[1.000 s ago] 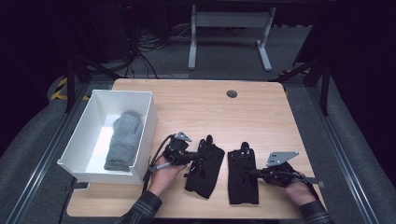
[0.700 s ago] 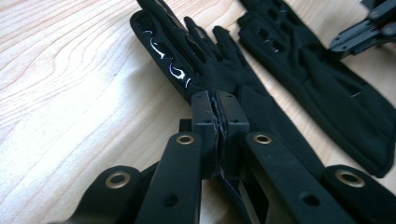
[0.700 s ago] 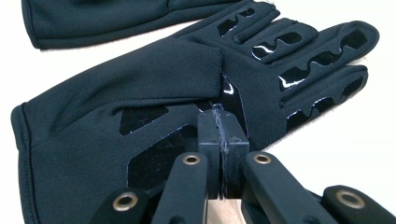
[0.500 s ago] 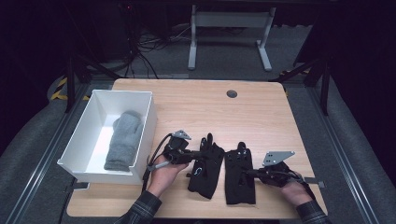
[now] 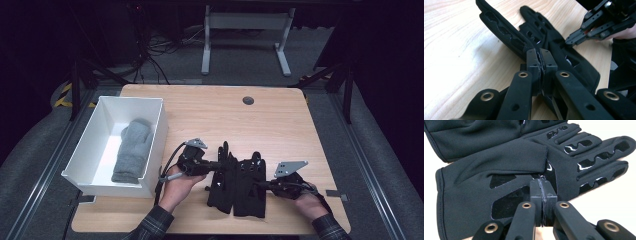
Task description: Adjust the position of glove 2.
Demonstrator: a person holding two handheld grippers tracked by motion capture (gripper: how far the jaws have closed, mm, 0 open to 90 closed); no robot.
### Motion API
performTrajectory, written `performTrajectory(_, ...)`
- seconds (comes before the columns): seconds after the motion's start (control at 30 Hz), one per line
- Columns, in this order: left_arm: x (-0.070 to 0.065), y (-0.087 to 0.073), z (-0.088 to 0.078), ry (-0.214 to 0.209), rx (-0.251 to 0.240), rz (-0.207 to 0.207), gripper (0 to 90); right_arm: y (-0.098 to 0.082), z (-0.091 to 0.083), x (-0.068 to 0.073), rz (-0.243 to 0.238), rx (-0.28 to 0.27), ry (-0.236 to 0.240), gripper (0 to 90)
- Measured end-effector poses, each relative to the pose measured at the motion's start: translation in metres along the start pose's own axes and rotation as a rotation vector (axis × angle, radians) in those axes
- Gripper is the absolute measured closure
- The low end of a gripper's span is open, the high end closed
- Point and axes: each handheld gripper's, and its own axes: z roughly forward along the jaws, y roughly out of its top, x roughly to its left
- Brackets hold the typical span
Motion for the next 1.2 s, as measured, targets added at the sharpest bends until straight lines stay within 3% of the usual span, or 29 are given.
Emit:
performTrajectory(0.63, -0.004, 0.014, -0.002, -0.042, -0.027, 0.016, 88.1, 0.022, 0.024, 0.010, -0.021, -0.008, 0.001, 90.0)
performTrajectory(0.97, -0.009, 0.020, 0.011, -0.051, -0.005, 0.034, 88.2, 0.037, 0.039, 0.018, -0.037, -0.011, 0.009, 90.0)
performTrajectory(1.2, -0.005, 0.019, 0.023, -0.056, 0.013, 0.013, 88.2, 0.047, 0.051, 0.021, -0.048, -0.017, 0.019, 90.0)
